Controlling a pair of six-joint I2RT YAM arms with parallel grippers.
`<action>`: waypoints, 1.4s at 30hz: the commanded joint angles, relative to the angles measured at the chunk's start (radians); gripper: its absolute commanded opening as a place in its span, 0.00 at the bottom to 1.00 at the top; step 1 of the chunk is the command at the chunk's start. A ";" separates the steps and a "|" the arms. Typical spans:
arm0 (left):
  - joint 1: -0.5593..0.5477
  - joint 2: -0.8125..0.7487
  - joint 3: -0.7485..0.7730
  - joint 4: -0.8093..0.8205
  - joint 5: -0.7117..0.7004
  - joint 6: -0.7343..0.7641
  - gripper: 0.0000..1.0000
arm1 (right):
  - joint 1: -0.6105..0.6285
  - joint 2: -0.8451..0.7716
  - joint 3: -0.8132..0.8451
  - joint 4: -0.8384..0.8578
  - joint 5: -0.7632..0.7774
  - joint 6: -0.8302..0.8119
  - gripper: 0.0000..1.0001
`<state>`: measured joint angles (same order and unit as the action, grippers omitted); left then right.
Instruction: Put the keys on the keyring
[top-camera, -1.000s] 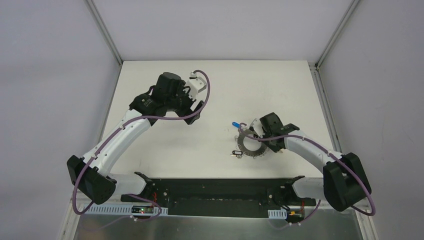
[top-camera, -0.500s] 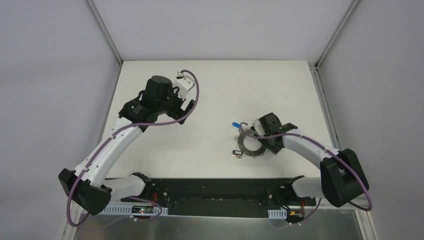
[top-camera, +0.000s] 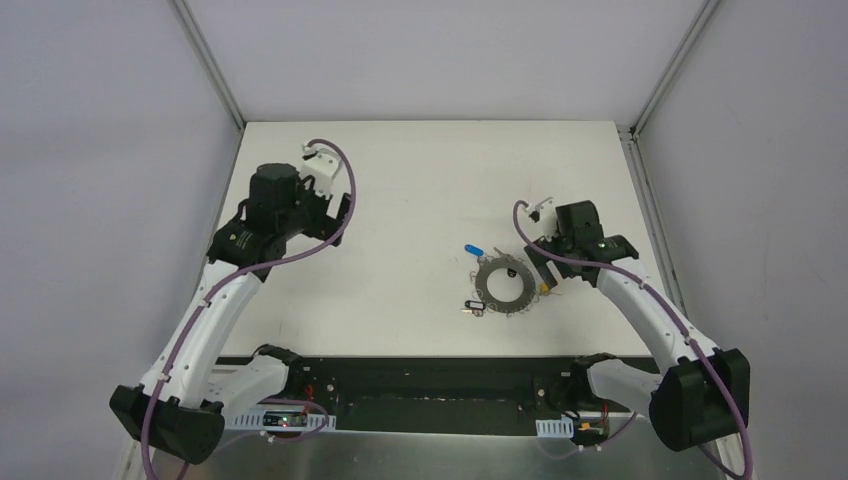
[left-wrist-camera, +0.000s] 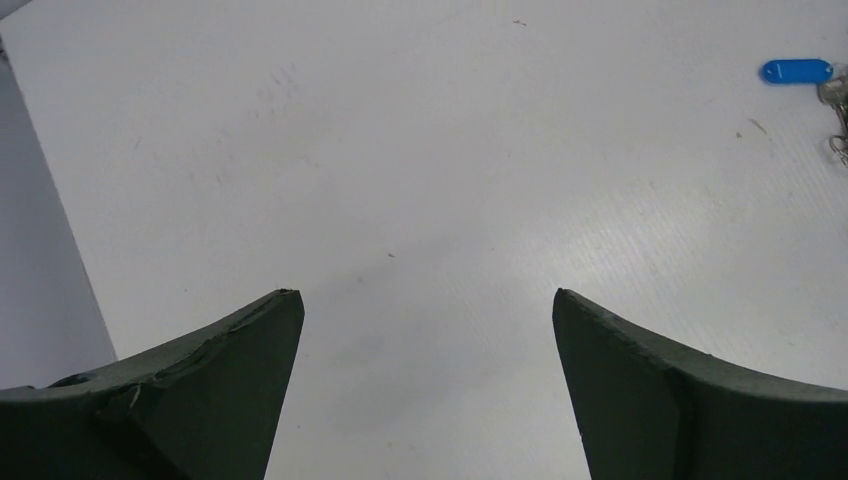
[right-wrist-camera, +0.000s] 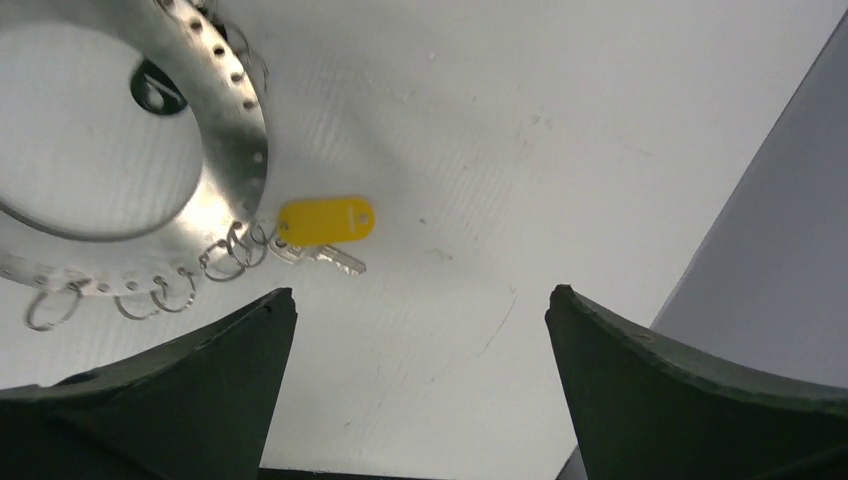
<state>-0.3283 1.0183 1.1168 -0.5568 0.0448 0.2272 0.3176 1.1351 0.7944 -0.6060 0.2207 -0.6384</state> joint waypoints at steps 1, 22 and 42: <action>0.092 -0.099 -0.077 0.094 0.031 -0.090 0.99 | -0.050 -0.066 0.105 -0.012 -0.132 0.105 1.00; 0.274 -0.408 -0.419 0.307 0.216 -0.196 0.99 | -0.110 -0.329 0.000 0.311 -0.258 0.465 1.00; 0.278 -0.501 -0.517 0.372 0.182 -0.159 0.99 | -0.121 -0.564 -0.169 0.437 -0.297 0.482 1.00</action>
<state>-0.0635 0.5293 0.5896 -0.2024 0.2481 0.0418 0.2077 0.5995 0.6273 -0.2249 -0.0864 -0.1638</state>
